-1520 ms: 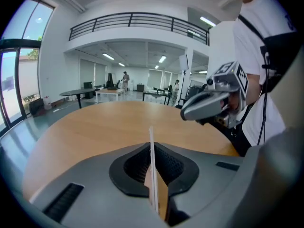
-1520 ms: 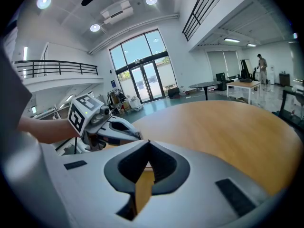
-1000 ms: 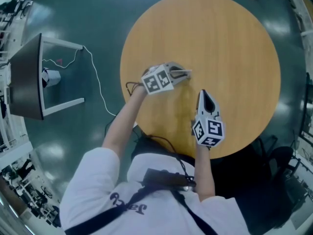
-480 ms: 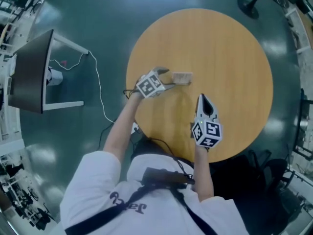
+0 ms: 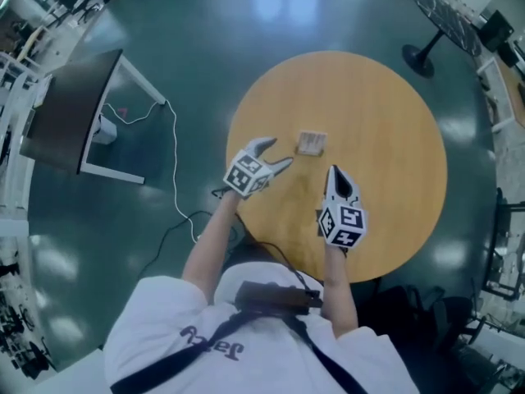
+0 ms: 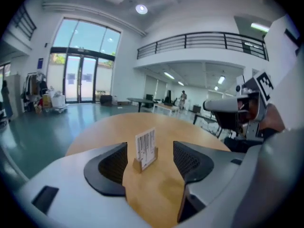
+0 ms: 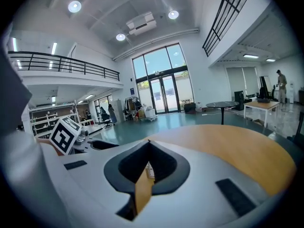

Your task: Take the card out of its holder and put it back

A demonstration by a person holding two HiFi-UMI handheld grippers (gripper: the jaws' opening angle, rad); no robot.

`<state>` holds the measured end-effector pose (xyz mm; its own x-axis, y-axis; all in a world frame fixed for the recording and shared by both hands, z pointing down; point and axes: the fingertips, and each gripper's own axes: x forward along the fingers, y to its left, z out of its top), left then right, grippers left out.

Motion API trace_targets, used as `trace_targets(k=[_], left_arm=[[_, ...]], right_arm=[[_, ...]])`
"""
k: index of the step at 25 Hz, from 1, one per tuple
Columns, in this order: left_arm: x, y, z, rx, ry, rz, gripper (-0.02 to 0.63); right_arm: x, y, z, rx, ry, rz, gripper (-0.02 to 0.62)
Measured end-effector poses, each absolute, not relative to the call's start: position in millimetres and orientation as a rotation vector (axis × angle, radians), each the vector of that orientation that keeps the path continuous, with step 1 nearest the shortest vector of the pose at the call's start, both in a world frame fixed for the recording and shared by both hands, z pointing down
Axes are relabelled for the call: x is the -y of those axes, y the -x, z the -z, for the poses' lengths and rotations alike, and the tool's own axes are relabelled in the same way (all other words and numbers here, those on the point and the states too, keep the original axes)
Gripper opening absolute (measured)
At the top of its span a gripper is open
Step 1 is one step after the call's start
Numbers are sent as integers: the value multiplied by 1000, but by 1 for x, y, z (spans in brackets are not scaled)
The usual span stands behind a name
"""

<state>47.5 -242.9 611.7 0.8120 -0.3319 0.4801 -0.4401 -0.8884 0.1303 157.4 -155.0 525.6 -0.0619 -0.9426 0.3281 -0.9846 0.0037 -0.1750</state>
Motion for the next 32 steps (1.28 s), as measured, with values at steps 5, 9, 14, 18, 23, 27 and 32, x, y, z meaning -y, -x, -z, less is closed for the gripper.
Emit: trace_targets(k=[5,9,14,18,23,27,32], left_arm=[[224,-31,-549,843,-2717,-269,304],[202,-17,-502,965,-2737,-97,302],[181,-8,-457,1178,-2757,31,288],[163,-5,-440,1282,-2770,54,217],[148,-6,-414,1372,-2810,88,76],[147,-6,-412,1418,-2814,54,12],[143,-11,-413,1422,-2825,26,12]], right_arm=[[145,-145,-509,2117,-2076,-431,18],[136,-132,-487,2141,-2089,-344,17],[121,-125,-461,2162,-2099,-250,17],[112,-116,-446,2197,-2111,-202,17],[105,-116,-429,2160,-2177,-130,15],[102,-122,-419,2134,-2221,-109,14],[98,-123,-416,2148,-2204,-104,14]])
